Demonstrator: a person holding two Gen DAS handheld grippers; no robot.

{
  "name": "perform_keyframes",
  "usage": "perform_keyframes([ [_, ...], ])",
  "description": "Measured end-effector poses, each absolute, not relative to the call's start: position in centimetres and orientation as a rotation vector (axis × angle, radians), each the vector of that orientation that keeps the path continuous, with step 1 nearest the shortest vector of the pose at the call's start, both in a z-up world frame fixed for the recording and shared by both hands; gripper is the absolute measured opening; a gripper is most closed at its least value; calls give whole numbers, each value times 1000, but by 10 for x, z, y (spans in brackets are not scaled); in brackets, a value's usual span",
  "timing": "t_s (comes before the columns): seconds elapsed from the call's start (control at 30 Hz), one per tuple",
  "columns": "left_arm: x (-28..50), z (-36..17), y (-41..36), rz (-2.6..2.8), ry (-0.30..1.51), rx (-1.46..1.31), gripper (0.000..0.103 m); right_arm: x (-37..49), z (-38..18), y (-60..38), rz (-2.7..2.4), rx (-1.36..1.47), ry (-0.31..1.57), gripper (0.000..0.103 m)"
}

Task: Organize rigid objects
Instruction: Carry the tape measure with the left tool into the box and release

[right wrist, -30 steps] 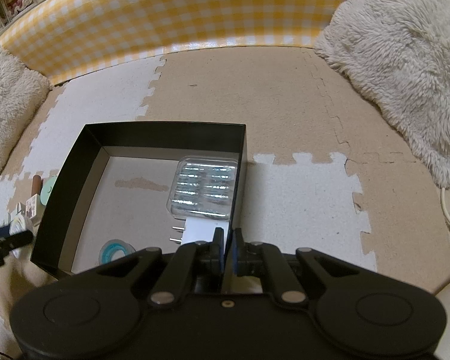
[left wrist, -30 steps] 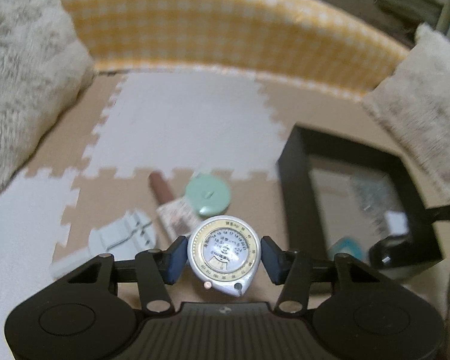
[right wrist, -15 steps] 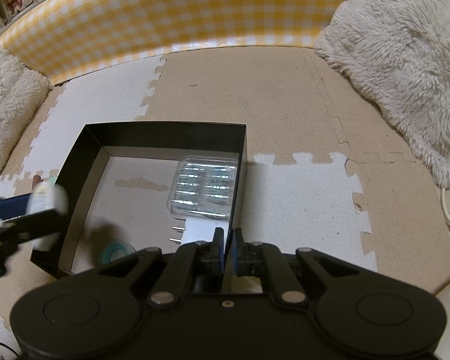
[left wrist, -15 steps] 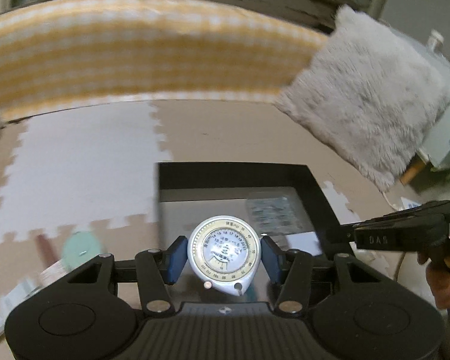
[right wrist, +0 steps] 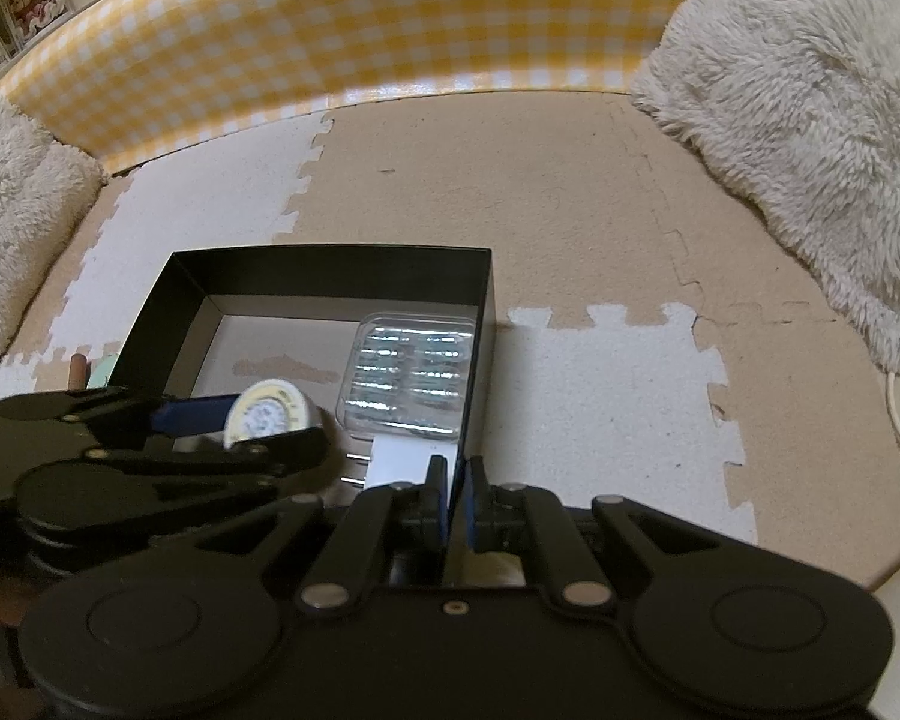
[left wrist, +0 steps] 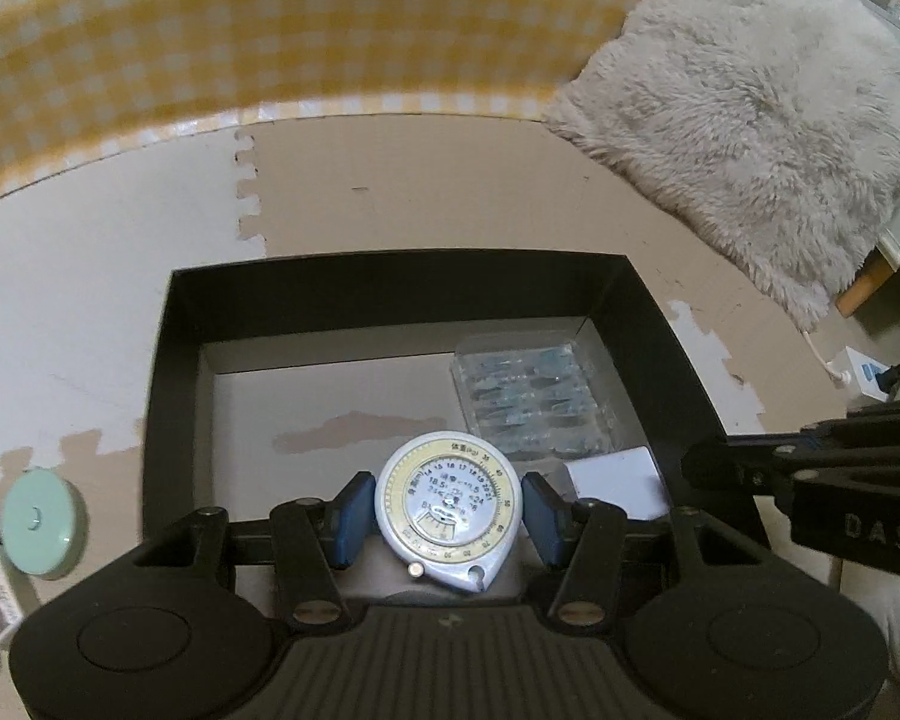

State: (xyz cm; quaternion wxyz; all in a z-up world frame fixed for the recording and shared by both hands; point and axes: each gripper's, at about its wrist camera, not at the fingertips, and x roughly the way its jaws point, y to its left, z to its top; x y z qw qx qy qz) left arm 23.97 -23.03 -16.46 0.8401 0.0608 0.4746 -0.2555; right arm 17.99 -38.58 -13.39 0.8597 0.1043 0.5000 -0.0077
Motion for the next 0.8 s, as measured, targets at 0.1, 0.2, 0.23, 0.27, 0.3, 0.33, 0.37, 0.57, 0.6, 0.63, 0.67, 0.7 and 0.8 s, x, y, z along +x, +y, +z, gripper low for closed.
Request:
perform_keyframes([
  [0.1, 240, -168, -233, -527, 1002, 131, 54, 180, -134, -386, -15, 220, 1049, 6],
  [0.2, 239, -168, -232, -526, 1009, 132, 63, 180, -134, -386, -15, 220, 1049, 6],
  [0.23, 238, -167, -232, -526, 1008, 134, 67, 180, -134, -386, -15, 219, 1049, 6],
  [0.27, 238, -165, -231, -530, 1005, 138, 67, 180, -134, -386, -15, 218, 1050, 6],
  [0.3, 237, -164, -232, -533, 1006, 144, 68, 180, -134, -386, -15, 217, 1050, 6],
  [0.33, 237, -163, -232, -534, 1008, 150, 69, 180, -134, -386, -16, 215, 1050, 6],
  [0.37, 236, -161, -231, -536, 1006, 155, 71, 180, -134, -386, -16, 215, 1050, 6],
  [0.57, 224, -150, -233, -578, 994, 178, 83, 180, -134, -386, -16, 221, 1050, 6],
  [0.6, 221, -148, -234, -581, 985, 190, 87, 180, -134, -386, -16, 222, 1050, 6],
  [0.63, 219, -145, -234, -588, 976, 201, 88, 180, -134, -386, -15, 222, 1050, 6],
  [0.67, 216, -143, -234, -601, 970, 210, 88, 180, -134, -387, -15, 223, 1050, 6],
  [0.7, 214, -140, -234, -609, 967, 213, 88, 180, -134, -387, -15, 224, 1050, 6],
  [0.8, 207, -132, -233, -625, 948, 233, 90, 180, -134, -386, -16, 218, 1051, 6],
])
